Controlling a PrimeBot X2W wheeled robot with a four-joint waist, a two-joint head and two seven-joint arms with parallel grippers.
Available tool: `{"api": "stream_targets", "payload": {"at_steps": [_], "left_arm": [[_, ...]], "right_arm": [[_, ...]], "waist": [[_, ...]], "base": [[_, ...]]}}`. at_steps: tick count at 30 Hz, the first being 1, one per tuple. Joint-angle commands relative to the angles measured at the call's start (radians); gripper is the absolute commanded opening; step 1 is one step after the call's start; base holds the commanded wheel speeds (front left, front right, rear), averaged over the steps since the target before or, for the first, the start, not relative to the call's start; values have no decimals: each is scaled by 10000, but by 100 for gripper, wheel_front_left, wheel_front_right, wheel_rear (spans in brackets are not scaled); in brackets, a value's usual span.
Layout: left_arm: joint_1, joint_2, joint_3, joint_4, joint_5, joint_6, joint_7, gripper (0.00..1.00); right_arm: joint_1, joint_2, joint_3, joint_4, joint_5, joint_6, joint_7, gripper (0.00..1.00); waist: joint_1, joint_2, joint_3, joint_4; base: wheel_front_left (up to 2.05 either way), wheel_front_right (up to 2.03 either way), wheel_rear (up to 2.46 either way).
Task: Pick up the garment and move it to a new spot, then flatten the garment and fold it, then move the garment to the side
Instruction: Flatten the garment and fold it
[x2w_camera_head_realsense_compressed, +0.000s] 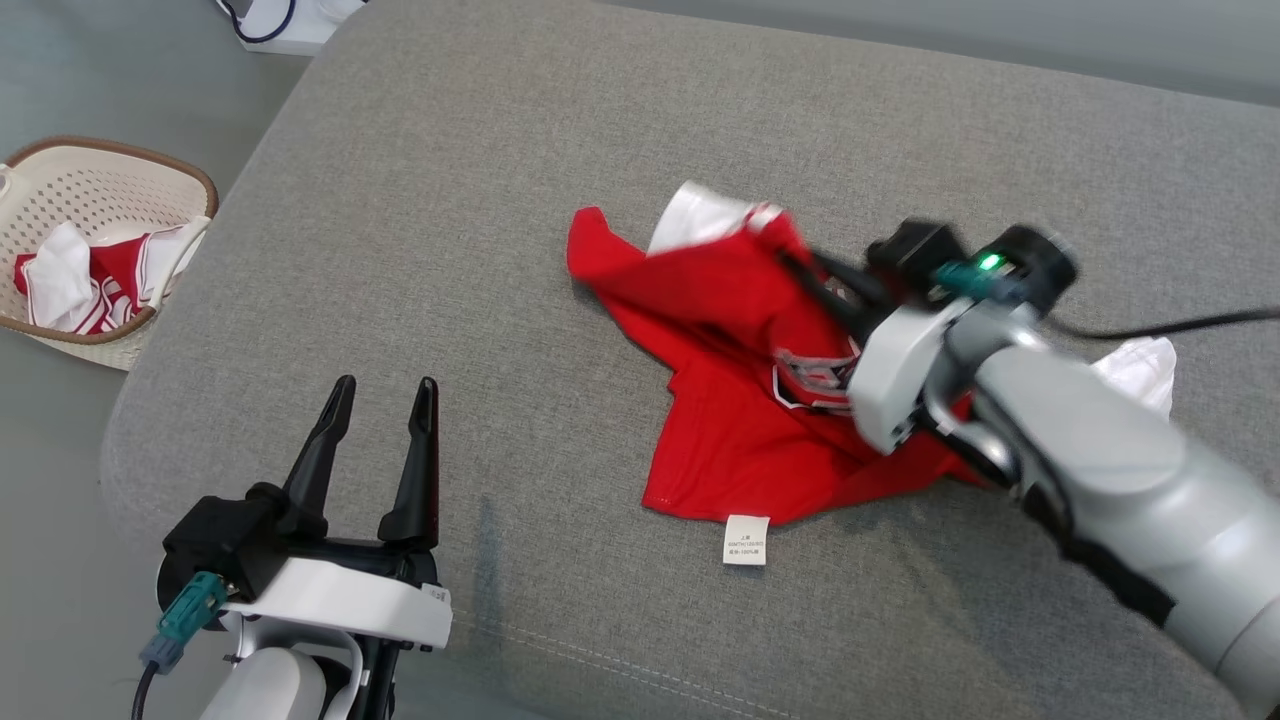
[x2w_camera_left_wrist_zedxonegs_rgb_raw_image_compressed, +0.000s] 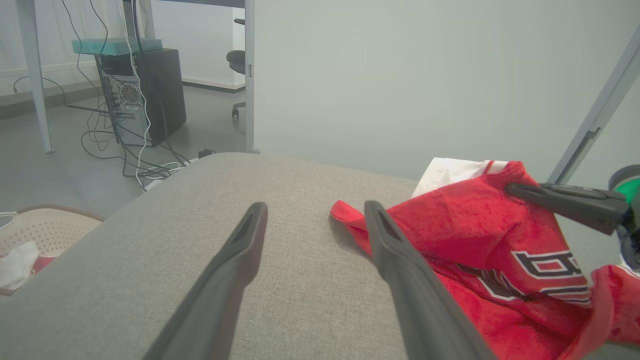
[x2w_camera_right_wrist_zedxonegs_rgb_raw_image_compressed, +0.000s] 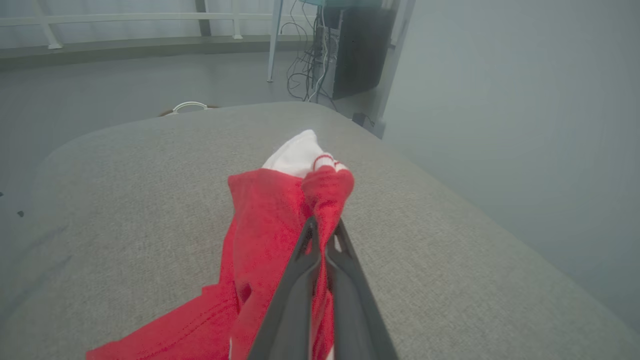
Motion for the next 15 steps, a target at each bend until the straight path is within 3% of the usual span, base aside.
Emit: {"api": "stream_targets", "payload": {"at_steps": [1,6,12,13,14,15], "left_arm": [[-471,239,365,-238,114,-68,-81,100],[-602,231,263,-227,165,-132,-85,100],[-905,147,6,-122,248,-255,-54,100],[-958,125,-38,-95,257,-279,-53,100],[-1006,105,-85,-62,269,-301,-47,100],[-1056,82,-127,-28,275,-320,-42,100]], "right_arm": [[-157,-176,-394,18,155,29,-194,0],[-647,-1008,-1493,938,326,29,-396,0],[-889,-1512,-2119,2011,691,29,-516,0],[-893,-1544,-2188,2173,773,29,-532,4],[-891,-1566,-2284,2386,878,29,-541,18],[-900,-1578,-2359,2601,963,29,-546,39]], "waist": [[-1,0,47,-9],[-1,0,274,8],[-1,0,589,139],[-1,0,619,152],[-1,0,646,165],[-1,0,676,176]], "base": [[0,0,0],[0,0,0],[0,0,0],[0,0,0],[0,0,0],[0,0,0]]}}
